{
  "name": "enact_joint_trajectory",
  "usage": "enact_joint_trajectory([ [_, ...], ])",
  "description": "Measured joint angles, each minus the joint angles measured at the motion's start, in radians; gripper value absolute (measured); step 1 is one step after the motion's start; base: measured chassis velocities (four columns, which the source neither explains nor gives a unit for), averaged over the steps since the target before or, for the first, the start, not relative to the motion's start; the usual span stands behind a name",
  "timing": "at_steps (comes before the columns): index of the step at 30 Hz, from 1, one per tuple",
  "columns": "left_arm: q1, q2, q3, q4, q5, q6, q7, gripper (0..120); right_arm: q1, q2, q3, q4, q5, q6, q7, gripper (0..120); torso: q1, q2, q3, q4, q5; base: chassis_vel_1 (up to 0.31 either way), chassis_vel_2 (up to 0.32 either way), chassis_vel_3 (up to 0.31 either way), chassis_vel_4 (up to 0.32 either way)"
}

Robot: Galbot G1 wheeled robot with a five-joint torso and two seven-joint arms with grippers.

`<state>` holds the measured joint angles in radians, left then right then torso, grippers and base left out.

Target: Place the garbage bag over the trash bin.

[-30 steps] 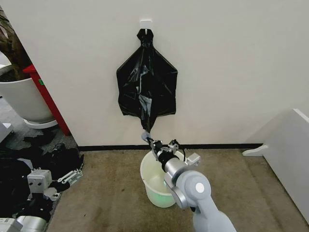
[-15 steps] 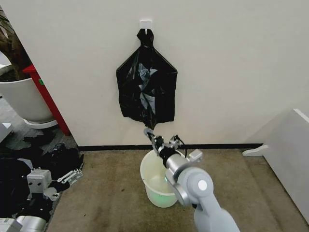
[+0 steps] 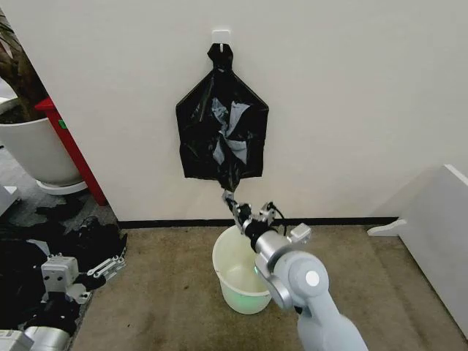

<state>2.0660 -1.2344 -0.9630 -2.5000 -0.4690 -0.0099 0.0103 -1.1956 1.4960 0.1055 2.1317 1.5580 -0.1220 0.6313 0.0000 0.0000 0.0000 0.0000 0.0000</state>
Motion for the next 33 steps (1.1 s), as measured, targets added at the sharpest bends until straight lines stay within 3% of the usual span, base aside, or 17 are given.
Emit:
enact_joint_trajectory([
  [16, -0.003, -0.002, 0.001, 0.0, -0.001, 0.001, 0.007, 100, -0.101, 0.014, -0.002, 0.025, -0.025, -0.001, -0.011, 0, 0.0, 0.0, 0.0, 0.0, 0.0, 0.0, 0.0, 0.0, 0.0],
  [26, -0.009, 0.003, 0.003, 0.0, -0.002, 0.001, 0.007, 100, -0.024, -0.006, -0.004, 0.066, -0.024, -0.002, -0.014, 0, 0.0, 0.0, 0.0, 0.0, 0.0, 0.0, 0.0, 0.0, 0.0],
  [30, -0.016, 0.021, 0.001, 0.0, -0.013, 0.002, 0.002, 100, 0.009, -0.017, -0.007, 0.077, -0.025, -0.016, -0.025, 0, 0.0, 0.0, 0.0, 0.0001, 0.0, 0.0, 0.0, 0.0, 0.0],
  [33, -0.041, 0.092, -0.003, 0.0, -0.054, 0.018, -0.017, 100, 0.034, -0.029, -0.02, 0.089, -0.037, -0.036, -0.043, 0, 0.0, 0.0, 0.0, 0.0004, -0.0001, 0.0, 0.0, 0.0, 0.0],
])
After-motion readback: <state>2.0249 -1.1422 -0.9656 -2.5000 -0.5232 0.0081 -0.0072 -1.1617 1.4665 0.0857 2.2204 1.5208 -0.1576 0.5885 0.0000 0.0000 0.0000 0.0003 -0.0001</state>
